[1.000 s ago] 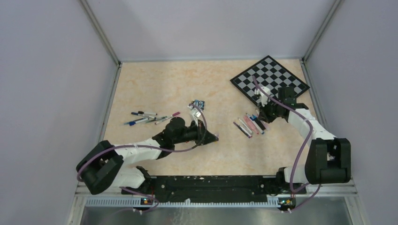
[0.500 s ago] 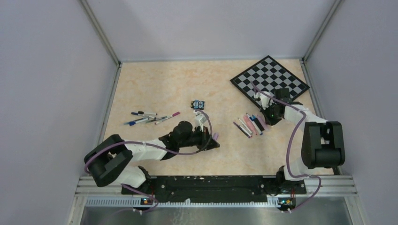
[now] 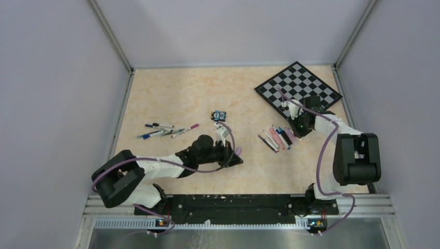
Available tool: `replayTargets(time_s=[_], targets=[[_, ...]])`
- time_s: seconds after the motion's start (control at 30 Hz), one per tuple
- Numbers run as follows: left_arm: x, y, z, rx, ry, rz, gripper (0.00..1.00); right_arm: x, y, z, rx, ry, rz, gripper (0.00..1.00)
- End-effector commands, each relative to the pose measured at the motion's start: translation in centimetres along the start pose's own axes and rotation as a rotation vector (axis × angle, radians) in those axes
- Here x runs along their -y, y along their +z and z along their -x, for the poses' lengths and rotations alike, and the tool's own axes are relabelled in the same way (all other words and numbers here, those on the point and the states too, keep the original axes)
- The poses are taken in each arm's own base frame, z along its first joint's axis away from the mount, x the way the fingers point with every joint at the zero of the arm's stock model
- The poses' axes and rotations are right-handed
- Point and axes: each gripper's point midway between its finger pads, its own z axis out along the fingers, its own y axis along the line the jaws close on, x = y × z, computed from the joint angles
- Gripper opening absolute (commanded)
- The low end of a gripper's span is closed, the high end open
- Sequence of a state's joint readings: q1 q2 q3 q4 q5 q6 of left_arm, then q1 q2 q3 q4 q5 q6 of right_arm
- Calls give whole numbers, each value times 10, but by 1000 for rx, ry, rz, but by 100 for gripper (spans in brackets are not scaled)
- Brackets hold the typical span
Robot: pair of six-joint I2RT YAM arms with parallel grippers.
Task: Open the pen caps
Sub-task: Place the pen at the center of the board, then place the pen cap at the center of the board.
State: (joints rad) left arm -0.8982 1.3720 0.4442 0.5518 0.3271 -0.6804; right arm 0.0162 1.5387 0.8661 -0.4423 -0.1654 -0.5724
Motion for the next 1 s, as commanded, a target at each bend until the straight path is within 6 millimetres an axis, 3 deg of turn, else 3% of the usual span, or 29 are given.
replayTargets(time_s=[0.0,0.2,0.37,0.57,0.73,0.97], targets=[[13,6,18,41,40,2,3,13,-12,19,54,16,-32,25],[8,23,16,5,62,164,4,9,-35,30,149,27,-9,25],[-8,41,13,-50,73,370,5,0,-48,41,220,12,23,26],[-39,58,4,-157,82,610,12,-6,-54,46,250,1,48,26],[-57,71,8,-202,135,725,18,-9,-57,49,266,-6,67,26],[-69,76,16,-229,189,822,29,-11,-60,51,279,-13,71,26]])
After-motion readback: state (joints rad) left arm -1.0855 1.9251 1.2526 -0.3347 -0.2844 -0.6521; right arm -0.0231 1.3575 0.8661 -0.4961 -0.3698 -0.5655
